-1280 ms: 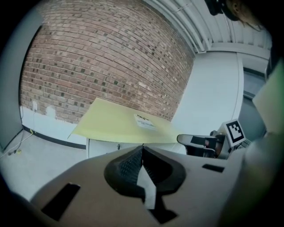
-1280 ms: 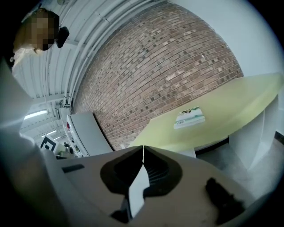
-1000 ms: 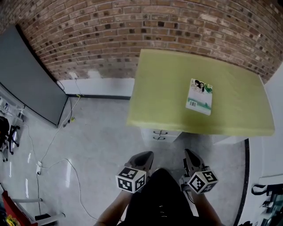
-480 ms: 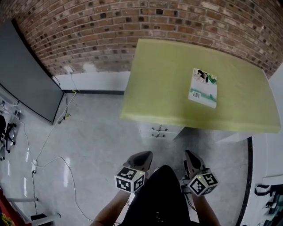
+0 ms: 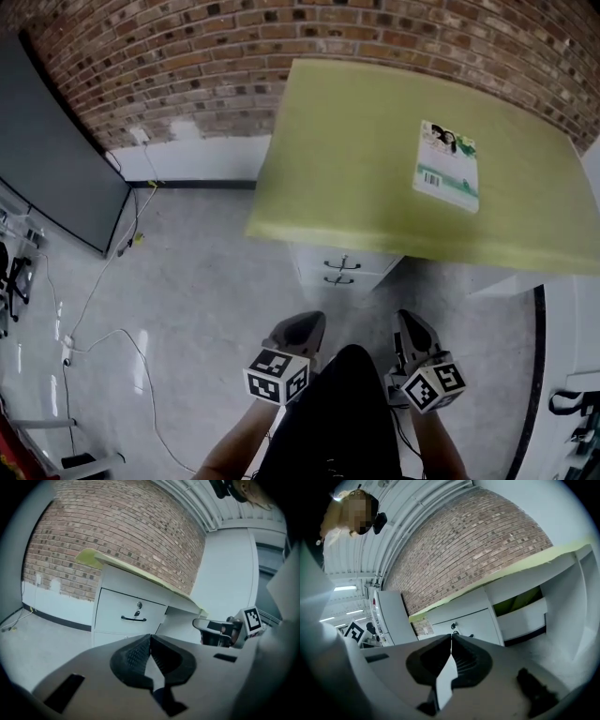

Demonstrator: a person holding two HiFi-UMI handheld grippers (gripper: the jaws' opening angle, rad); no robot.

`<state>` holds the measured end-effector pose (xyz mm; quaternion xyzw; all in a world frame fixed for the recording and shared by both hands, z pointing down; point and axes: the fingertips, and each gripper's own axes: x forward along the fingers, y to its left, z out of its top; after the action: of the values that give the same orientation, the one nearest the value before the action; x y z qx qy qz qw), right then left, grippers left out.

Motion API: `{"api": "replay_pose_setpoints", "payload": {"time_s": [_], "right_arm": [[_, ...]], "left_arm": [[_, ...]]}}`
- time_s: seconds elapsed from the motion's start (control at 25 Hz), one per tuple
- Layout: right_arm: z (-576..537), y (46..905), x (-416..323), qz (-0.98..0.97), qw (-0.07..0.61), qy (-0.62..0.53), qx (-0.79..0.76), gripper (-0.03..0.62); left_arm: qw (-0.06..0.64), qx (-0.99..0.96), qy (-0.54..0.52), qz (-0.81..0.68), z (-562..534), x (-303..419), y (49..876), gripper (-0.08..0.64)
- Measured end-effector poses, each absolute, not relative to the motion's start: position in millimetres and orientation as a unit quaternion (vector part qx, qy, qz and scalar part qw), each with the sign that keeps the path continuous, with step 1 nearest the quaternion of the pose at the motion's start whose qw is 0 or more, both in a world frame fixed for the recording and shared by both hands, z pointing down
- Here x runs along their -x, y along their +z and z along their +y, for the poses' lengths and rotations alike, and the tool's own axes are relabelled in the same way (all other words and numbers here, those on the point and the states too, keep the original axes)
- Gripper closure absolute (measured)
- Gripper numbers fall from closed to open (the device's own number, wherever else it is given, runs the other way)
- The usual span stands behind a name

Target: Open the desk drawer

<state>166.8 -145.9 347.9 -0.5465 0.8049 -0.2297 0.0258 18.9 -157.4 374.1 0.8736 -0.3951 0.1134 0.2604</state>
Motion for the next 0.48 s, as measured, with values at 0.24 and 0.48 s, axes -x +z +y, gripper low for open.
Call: {"api": "replay_pose_setpoints", "payload": {"time_s": [0.24, 0.48], "right_arm": [[-155, 389, -164, 0.809, 0.028, -0.23, 0.54, 0.578], [-169, 423, -166, 0.816, 0.028, -0.207, 0.539, 0.58]], "left_arm": [[0.258, -0.875, 0.102, -0.397, -169, -17, 415, 0.549], [0.244, -0.882, 0.099, -0.391, -180, -16, 456, 0.551]]}}
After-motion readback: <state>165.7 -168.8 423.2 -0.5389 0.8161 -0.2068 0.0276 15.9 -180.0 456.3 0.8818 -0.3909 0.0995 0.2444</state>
